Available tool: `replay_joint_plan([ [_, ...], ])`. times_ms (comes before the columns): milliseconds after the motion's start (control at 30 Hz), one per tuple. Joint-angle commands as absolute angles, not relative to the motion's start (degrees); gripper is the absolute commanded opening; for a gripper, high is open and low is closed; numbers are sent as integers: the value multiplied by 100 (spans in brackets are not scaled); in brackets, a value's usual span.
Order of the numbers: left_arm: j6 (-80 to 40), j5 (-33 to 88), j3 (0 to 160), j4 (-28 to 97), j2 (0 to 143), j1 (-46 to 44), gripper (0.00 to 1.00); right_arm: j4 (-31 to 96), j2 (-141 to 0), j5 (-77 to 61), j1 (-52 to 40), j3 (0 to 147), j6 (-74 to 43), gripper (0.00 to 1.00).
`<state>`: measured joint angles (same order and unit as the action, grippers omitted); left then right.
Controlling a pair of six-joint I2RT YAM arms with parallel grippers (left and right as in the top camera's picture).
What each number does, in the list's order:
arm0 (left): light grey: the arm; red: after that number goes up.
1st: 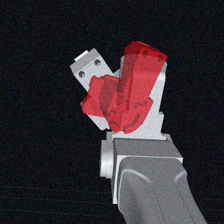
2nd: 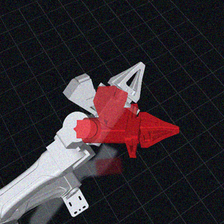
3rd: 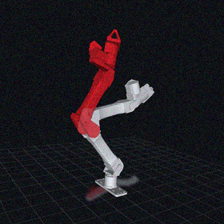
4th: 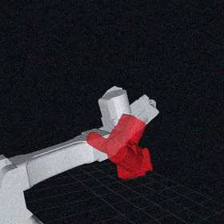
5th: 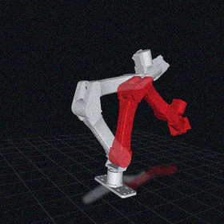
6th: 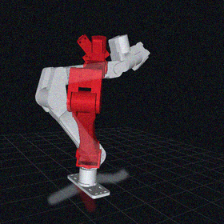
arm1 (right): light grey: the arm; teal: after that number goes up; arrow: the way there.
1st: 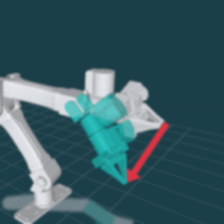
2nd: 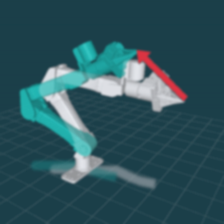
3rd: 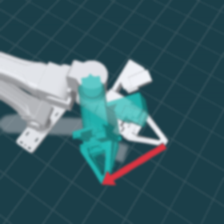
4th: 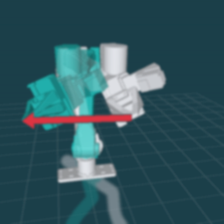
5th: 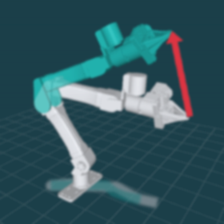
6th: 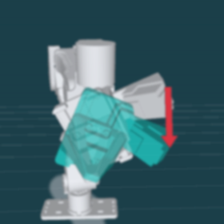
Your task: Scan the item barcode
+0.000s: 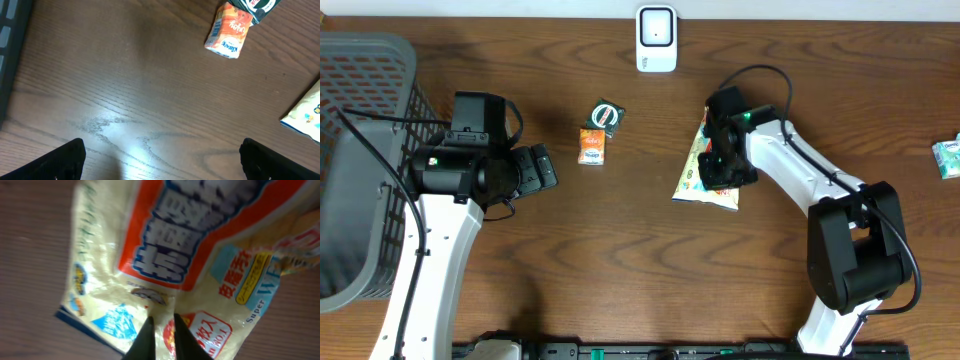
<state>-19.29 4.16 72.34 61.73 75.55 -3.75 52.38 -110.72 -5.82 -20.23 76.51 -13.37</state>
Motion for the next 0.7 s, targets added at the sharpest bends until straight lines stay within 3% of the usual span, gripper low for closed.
replay_joint_plan([
  [0,-1918,399,7238,6204,7555,-344,98,5207,-11074,-351,-2034,7422,-1415,3],
  [267,-1918,399,7238,6204,7555,-344,98,5704,-11061,-353,-2027,7441,-1411,1],
  [567,-1918,401,7238,6204,7555,-344,98,6451,-11056,-322,-1894,8670,-1341,1],
  [667,-1918,399,7238,6204,7555,-344,98,6265,-11056,-331,-1883,9043,-1343,8],
])
